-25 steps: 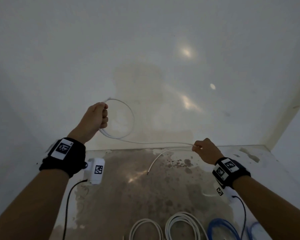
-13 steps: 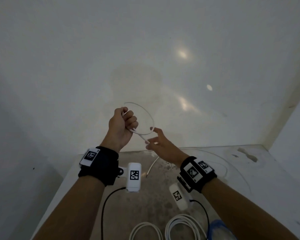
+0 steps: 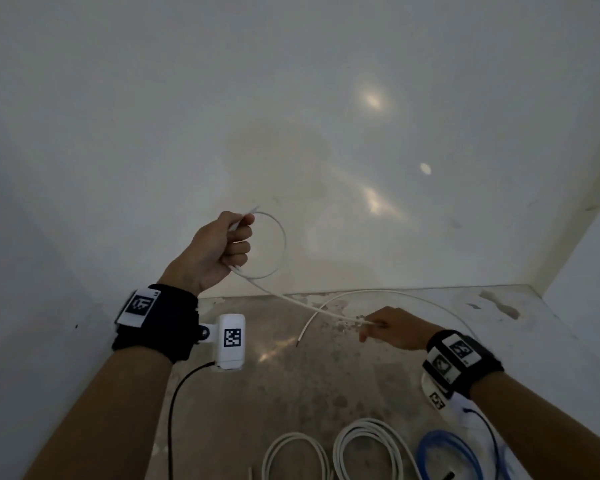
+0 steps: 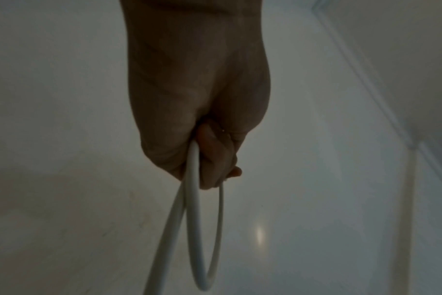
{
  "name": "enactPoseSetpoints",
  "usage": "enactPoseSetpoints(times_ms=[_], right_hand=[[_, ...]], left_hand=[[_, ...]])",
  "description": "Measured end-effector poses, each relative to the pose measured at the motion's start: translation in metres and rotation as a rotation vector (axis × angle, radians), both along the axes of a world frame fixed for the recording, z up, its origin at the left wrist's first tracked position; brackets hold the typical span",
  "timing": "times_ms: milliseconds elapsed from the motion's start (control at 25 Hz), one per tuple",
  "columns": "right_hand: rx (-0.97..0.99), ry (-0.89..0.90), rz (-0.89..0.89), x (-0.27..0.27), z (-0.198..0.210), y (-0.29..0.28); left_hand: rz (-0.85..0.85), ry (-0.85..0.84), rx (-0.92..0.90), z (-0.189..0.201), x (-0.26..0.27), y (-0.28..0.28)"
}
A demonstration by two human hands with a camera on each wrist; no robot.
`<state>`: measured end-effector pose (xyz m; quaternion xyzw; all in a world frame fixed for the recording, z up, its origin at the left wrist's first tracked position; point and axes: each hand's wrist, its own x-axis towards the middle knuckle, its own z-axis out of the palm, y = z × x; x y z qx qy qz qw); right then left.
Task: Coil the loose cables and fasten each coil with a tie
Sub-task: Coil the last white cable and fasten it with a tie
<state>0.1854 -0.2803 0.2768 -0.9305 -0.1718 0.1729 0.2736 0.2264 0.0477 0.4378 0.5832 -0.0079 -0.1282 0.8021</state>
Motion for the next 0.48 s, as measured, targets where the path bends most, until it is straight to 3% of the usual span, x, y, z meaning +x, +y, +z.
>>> enactPoseSetpoints(times_ms=[120,320,480], right_hand=[[-0.088,-0.119,-0.201,0.009,0.004,-0.020],[0.457,-0.309,-0.153,-0.009,0.063,0.066],[0.723,-0.296,-0.130,-0.003,0.073,0.102]], left_hand=[[0.087,0.011,-0.149,-0.004,0.000,-0.006],[0.120,0.116,-0.608,-0.025,-0.007,-0.069],[0.112,0.127,-0.692,-0.033,-0.023,-0.091]])
